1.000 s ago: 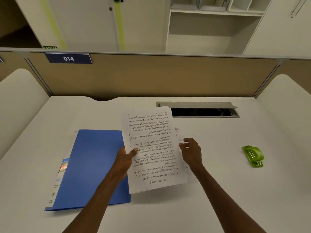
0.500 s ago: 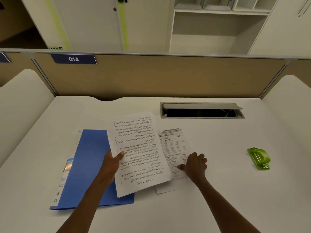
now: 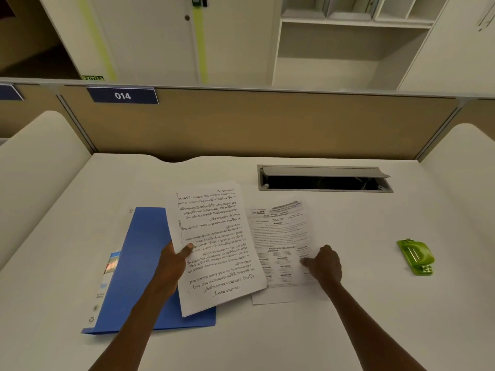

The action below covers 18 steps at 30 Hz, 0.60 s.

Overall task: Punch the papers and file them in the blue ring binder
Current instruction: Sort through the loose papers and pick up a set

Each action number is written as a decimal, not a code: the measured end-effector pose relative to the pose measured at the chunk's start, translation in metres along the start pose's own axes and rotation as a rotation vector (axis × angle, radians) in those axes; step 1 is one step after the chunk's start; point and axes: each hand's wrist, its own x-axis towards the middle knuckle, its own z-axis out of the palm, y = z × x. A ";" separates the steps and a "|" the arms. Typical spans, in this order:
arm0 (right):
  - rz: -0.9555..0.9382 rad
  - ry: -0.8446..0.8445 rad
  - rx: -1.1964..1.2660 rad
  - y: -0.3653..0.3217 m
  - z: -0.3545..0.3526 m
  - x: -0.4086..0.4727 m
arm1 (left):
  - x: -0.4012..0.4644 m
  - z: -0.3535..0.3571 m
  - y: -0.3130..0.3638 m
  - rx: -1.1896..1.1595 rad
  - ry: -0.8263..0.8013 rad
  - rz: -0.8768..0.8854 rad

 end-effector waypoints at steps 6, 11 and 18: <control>-0.067 0.164 0.170 0.015 -0.029 -0.002 | 0.005 -0.003 0.000 -0.001 0.016 0.022; -0.272 0.360 0.227 0.011 -0.071 -0.009 | 0.008 0.003 0.003 -0.010 0.014 0.021; -0.339 0.110 0.553 -0.020 -0.106 -0.032 | -0.002 0.029 0.019 -0.066 -0.073 0.007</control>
